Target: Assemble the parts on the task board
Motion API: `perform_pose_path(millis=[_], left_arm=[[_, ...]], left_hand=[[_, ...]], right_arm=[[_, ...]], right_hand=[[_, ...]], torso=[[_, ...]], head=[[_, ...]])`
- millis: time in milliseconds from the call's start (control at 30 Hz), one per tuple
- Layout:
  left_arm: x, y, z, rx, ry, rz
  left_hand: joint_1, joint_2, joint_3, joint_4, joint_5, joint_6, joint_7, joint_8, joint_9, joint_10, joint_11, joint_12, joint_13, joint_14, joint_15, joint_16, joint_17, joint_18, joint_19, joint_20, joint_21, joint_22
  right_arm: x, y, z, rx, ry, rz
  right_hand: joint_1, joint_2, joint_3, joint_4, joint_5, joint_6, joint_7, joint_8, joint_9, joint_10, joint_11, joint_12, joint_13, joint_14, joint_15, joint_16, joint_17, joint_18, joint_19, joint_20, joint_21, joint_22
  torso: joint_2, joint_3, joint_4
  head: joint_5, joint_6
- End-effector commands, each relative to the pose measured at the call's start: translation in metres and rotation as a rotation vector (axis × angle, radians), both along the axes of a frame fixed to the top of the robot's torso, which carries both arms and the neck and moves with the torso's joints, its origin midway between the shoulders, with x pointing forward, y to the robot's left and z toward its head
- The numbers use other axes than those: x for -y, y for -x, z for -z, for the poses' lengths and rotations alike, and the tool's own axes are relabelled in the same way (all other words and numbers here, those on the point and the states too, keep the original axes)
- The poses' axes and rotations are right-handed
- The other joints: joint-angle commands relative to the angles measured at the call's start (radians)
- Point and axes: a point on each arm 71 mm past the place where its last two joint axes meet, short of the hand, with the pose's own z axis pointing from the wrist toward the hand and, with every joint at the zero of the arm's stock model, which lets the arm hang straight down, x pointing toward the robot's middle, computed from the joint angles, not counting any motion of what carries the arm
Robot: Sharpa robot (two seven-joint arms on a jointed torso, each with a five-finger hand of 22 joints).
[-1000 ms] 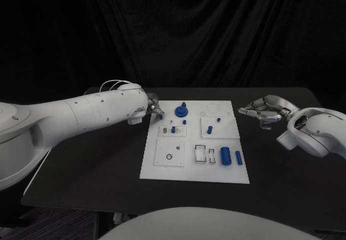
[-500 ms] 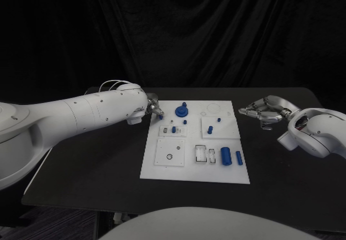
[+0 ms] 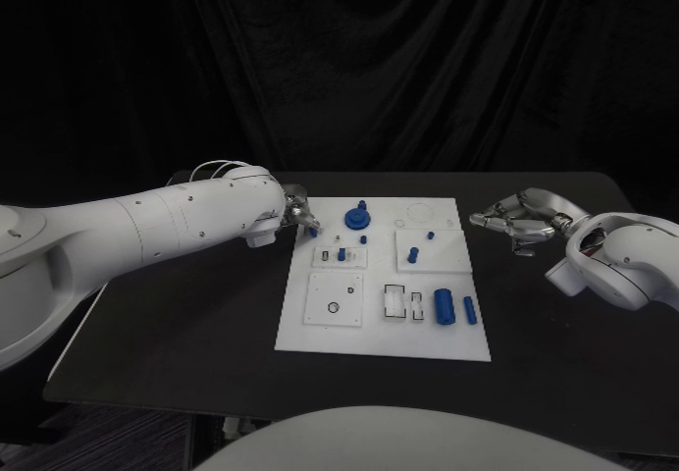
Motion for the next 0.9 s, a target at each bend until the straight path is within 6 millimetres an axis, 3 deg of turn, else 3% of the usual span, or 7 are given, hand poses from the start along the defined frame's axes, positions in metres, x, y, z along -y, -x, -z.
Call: perform_pose_path(millis=[33, 467, 900], left_arm=[[0.002, 0.002, -0.002, 0.031, 0.059, 0.001], [-0.009, 0.022, -0.008, 0.102, 0.113, -0.021], [-0.008, 0.048, -0.012, 0.087, 0.147, 0.004]], left_hand=[[-0.005, -0.01, 0.068, -0.059, 0.003, 0.012, -0.005, 0.001, -0.001, 0.104, 0.005, 0.004, 0.263, 0.104, 0.001, 0.003, 0.263, 0.015, 0.004, -0.002, 0.007, 0.039], [-0.025, -0.017, 0.082, -0.062, -0.028, 0.023, -0.009, 0.002, -0.003, 0.104, 0.001, 0.004, 0.263, 0.104, -0.002, 0.003, 0.263, 0.016, 0.005, -0.004, 0.005, 0.039], [-0.03, -0.016, 0.084, -0.059, -0.032, 0.023, -0.009, 0.001, -0.004, 0.104, 0.001, 0.004, 0.263, 0.104, -0.002, 0.003, 0.263, 0.015, 0.005, -0.005, 0.005, 0.039]], right_arm=[[0.001, 0.001, 0.002, -0.019, 0.014, 0.002], [0.004, 0.003, 0.003, -0.026, 0.021, 0.006], [0.005, 0.004, 0.003, -0.027, 0.023, 0.008]], right_hand=[[0.008, 0.005, -0.004, 0.0, 0.005, 0.007, 0.001, 0.0, -0.001, -0.008, -0.002, -0.006, 0.015, -0.001, 0.004, -0.006, -0.002, 0.013, -0.01, 0.0, -0.007, 0.023], [0.009, 0.006, -0.005, 0.0, 0.005, 0.008, 0.001, 0.001, -0.001, -0.01, -0.002, -0.007, 0.013, -0.002, 0.004, -0.008, -0.003, 0.013, -0.011, 0.0, -0.01, 0.022], [0.009, 0.006, -0.006, 0.0, 0.005, 0.009, 0.001, 0.001, -0.001, -0.011, -0.002, -0.008, 0.012, -0.003, 0.004, -0.009, -0.004, 0.013, -0.012, 0.0, -0.012, 0.021]], torso=[[0.0, 0.0002, 0.0], [0.0, 0.0, 0.0002], [0.001, -0.0003, 0.0011]], head=[[0.001, 0.0], [-0.002, 0.0], [0.002, 0.0]])
